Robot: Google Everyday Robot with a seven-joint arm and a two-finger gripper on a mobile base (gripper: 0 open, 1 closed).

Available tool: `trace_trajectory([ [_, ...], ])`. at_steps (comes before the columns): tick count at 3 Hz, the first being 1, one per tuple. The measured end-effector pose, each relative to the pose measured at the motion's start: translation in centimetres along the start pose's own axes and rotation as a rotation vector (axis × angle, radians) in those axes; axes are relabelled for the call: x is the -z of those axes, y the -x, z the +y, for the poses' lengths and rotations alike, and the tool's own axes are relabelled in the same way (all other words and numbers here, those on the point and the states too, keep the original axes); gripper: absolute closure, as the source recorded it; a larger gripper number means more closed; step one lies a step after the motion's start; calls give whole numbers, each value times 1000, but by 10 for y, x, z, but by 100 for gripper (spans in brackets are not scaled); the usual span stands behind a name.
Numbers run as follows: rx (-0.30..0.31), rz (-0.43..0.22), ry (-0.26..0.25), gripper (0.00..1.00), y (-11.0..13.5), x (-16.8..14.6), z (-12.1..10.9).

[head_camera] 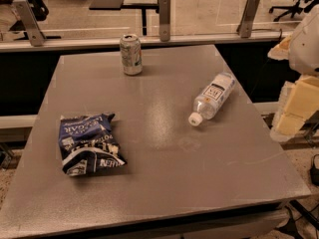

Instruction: Move 7up can near blue chip bag

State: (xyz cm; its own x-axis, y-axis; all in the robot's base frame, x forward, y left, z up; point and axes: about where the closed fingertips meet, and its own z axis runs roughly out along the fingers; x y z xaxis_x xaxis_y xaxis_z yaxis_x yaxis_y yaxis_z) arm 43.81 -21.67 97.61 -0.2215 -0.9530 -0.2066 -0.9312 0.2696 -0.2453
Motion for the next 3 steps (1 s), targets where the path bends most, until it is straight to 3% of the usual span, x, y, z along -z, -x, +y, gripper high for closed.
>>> trace_trajectory([
  [2, -36, -41, -17, 0, 7, -8, -20],
  [3, -49, -142, -31, 0, 36, -36, -60],
])
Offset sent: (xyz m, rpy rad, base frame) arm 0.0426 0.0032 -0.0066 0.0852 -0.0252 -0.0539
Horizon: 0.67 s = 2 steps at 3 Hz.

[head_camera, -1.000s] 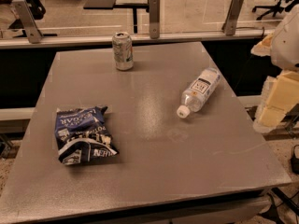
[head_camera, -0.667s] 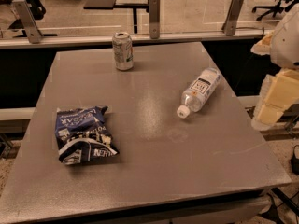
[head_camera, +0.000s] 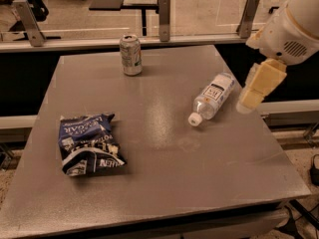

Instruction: Move 7up can near blue chip bag

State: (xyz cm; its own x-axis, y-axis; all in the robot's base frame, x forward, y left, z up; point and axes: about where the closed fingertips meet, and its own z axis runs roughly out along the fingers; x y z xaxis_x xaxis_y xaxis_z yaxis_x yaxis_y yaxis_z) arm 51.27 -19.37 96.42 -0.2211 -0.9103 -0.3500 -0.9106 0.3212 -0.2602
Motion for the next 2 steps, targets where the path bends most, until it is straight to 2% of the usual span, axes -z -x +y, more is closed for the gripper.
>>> trace_trajectory([
  [1, -4, -81, -2, 0, 23, -23, -24],
  [2, -16, -154, 8, 0, 56, -51, -49],
])
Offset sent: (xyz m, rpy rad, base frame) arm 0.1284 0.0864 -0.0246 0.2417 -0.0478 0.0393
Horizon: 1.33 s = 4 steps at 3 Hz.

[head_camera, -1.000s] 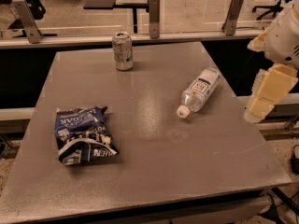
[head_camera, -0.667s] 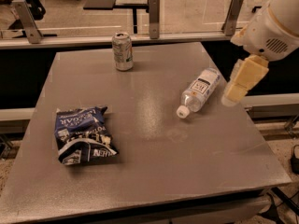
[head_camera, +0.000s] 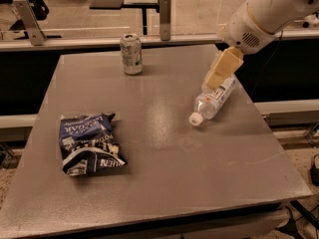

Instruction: Move 7up can near blue chip bag

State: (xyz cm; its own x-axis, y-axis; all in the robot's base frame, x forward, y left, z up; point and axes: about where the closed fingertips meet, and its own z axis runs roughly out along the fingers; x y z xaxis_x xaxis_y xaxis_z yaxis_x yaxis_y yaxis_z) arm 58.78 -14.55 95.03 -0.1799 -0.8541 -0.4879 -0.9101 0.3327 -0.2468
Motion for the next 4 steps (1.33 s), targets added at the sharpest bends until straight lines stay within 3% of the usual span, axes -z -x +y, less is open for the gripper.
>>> trace_trajectory([
  [2, -76, -102, 21, 0, 55, -83, -43],
  [4, -120, -158, 20, 0, 94, -131, -71],
])
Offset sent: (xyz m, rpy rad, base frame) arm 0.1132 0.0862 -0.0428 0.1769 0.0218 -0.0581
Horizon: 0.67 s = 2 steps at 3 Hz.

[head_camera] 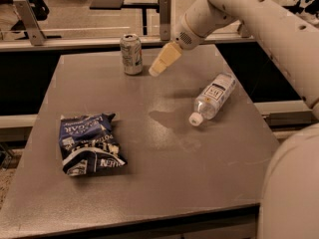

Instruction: Move 7up can near blue chip bag

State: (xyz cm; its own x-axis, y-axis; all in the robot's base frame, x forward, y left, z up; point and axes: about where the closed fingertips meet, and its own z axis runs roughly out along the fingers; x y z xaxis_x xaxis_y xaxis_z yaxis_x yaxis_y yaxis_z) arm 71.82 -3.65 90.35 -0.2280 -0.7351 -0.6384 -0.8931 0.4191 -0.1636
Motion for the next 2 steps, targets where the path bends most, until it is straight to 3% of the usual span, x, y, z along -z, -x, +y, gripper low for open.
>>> trace_trajectory([
  [2, -7, -31, 22, 0, 33, -40, -16],
])
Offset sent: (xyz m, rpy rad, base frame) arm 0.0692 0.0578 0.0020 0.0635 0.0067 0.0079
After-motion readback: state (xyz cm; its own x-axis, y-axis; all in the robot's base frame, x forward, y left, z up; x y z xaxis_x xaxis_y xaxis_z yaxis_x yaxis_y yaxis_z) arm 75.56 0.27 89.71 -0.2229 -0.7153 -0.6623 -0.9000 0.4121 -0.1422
